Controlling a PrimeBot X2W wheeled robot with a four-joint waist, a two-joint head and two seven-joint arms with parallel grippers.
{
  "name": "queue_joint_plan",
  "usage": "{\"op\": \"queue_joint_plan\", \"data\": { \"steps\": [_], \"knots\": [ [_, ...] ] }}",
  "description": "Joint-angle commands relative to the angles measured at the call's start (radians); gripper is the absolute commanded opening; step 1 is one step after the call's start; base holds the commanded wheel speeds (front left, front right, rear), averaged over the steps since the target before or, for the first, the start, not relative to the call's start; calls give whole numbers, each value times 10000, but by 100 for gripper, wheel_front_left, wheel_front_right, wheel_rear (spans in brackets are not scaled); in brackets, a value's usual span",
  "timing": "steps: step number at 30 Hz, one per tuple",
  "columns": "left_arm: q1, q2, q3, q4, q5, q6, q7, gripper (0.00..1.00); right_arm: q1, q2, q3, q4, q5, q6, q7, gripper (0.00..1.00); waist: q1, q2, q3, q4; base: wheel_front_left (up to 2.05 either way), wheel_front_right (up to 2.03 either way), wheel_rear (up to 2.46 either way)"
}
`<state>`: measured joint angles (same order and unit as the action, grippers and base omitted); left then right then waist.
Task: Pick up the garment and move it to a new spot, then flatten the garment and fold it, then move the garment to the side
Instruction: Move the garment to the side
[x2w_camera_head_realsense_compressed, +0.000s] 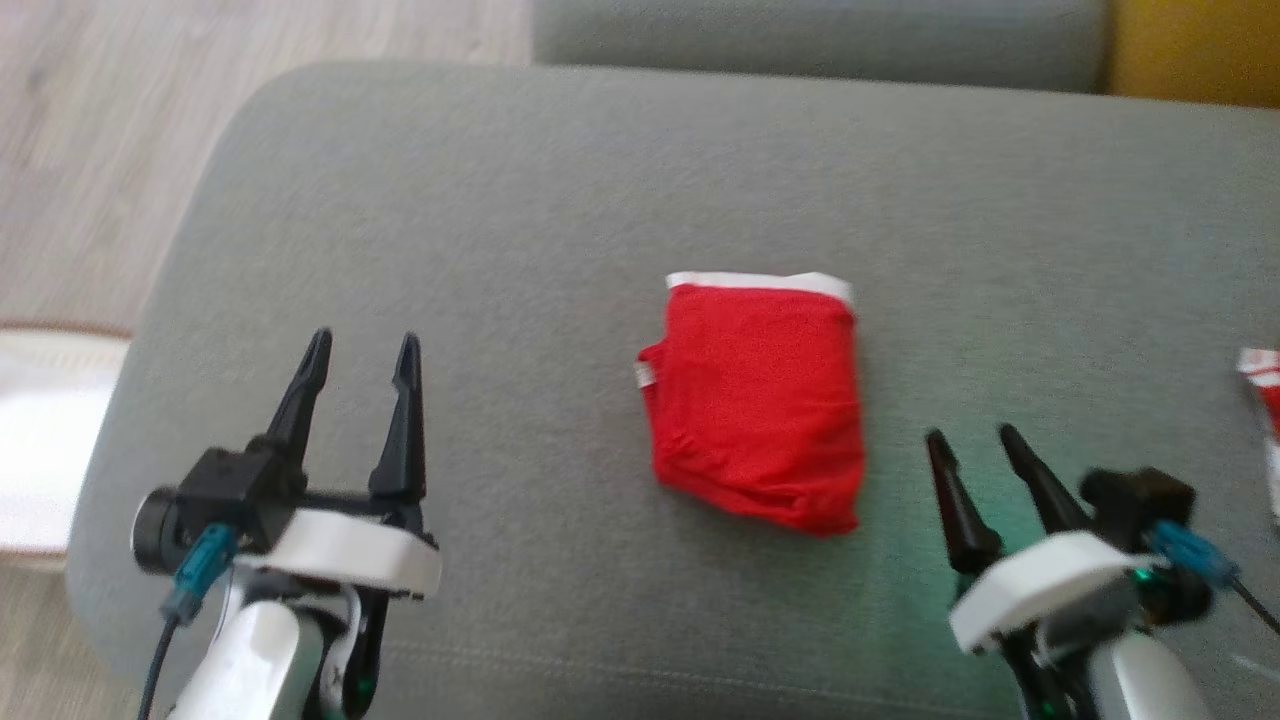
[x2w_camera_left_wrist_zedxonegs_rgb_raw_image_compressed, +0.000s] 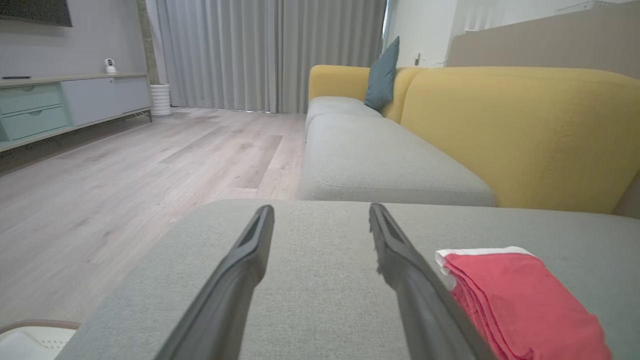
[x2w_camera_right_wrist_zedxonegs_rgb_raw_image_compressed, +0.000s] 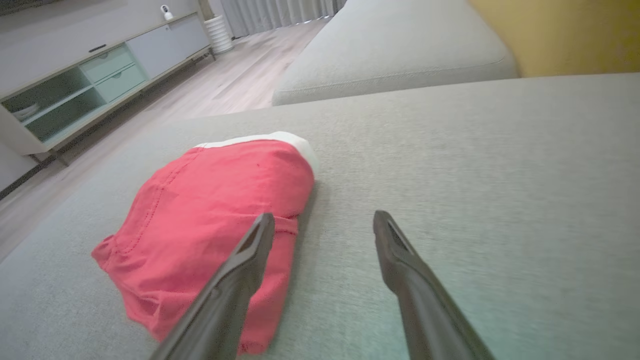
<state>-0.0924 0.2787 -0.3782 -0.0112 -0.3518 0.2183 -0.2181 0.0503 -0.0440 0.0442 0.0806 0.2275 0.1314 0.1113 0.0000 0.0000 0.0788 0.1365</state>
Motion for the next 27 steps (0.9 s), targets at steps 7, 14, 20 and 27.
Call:
{"op": "queue_joint_plan", "data": {
  "steps": [7,14,20,27],
  "knots": [
    [-1056,-281,374,-237,187,-191,-368,100,-1818,-63,879,1958,554,-7,-616,100,0,0,835,1111,0,0,0],
    [-1118,-491,500,-92,325,-343,-428,100,-2526,-62,1022,3729,947,-7,-617,100,0,0,998,1414,0,0,0],
    [-1154,-656,656,-132,605,-496,-434,100,-2833,-62,1218,4518,1124,-7,-265,0,0,0,1079,1368,0,0,0],
    [-1033,-674,879,-122,770,-627,-435,100,-2753,-67,1351,4164,501,-7,-106,0,0,0,983,581,0,0,0]
  ]
}}
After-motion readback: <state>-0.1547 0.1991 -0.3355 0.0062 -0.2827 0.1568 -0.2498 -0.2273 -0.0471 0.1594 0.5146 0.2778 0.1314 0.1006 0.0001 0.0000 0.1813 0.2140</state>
